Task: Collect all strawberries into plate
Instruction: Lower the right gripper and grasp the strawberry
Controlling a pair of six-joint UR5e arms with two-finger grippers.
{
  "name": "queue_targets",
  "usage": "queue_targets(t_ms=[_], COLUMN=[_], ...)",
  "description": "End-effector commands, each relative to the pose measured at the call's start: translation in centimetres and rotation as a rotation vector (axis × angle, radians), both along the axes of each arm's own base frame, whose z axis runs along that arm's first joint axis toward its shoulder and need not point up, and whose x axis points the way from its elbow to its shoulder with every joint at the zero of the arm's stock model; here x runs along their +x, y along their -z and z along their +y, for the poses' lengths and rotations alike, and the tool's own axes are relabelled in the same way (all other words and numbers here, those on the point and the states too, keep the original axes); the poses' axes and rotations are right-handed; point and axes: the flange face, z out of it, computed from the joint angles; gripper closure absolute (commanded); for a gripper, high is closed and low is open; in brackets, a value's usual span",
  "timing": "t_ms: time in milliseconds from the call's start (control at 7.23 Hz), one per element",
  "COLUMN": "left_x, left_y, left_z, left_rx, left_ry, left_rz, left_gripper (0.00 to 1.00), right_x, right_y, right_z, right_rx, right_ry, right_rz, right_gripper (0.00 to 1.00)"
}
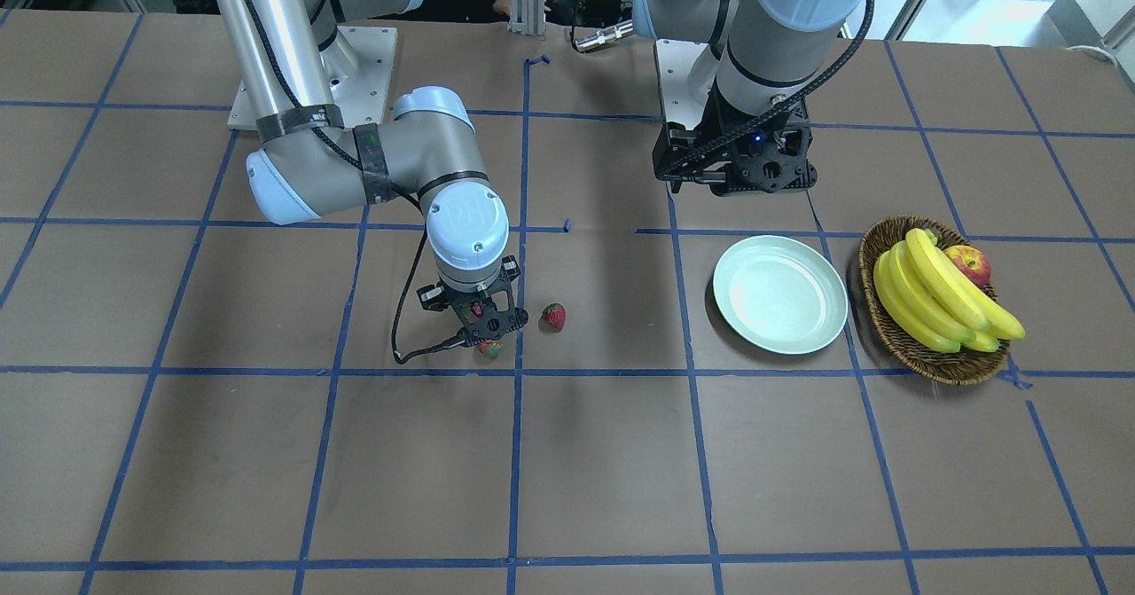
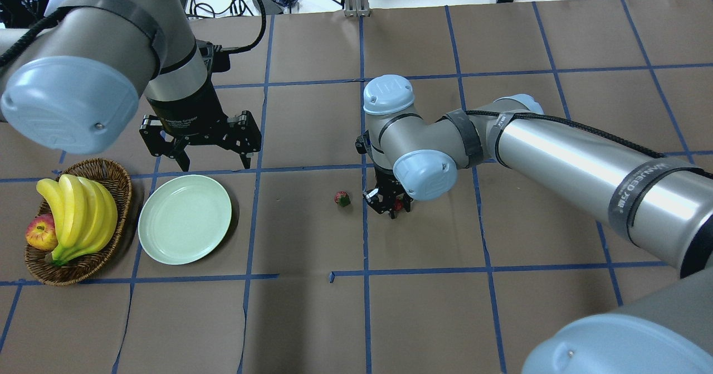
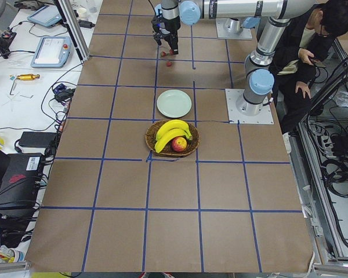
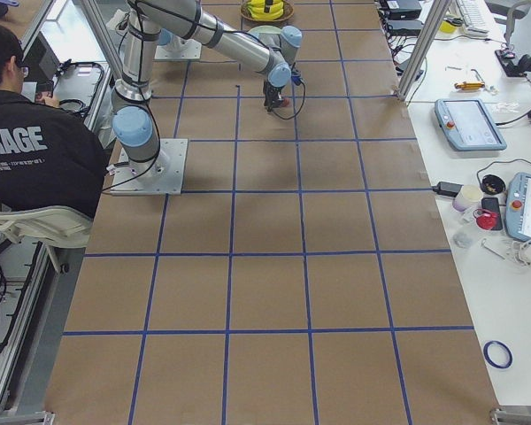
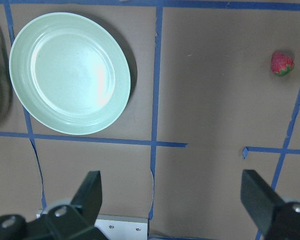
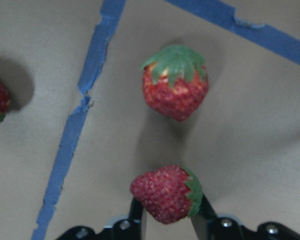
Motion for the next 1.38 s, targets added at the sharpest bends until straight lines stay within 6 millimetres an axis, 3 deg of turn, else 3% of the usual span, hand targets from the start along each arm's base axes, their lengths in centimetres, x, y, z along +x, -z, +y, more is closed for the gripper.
queue_targets(t_ms=[0,138,415,691,968,1244], left_x=[0.0,0.0,0.0,0.8,1.3,1.2], left_y=[0.0,0.0,-0.5,-0.9,-1.0,-1.0], left_z=[0.0,0.0,-0.1,-0.4,-0.7,-0.6], left_rx=[0.000,-0.001,-0.012,-0.029,-0.037,-0.037], left_ry=[0.000,0.000,0.005,0.002,-0.009,-0.010], left_rz=[-0.002,-0.001,-0.001,0.002,0.002,0.002], left_gripper=[0.00,0.00,0.00,0.00,0.00,0.00], right_x=[0.2,0.1,0.3,1.7,4.1,7.0], right_y=[-1.4,-1.9,-6.3,-8.7,-9.5,-8.6], right_z=[-0.8,-1.0,-1.4,-2.2,-1.8,-0.3], right_rx=[-0.030,-0.042,-0.096,-0.133,-0.147,-0.132], right_ry=[-0.010,-0.013,0.002,0.042,0.045,0.071], right_rz=[-0.003,0.007,-0.018,-0.033,-0.063,-0.072], right_gripper=[1.00,1.00,1.00,1.00,1.00,1.00])
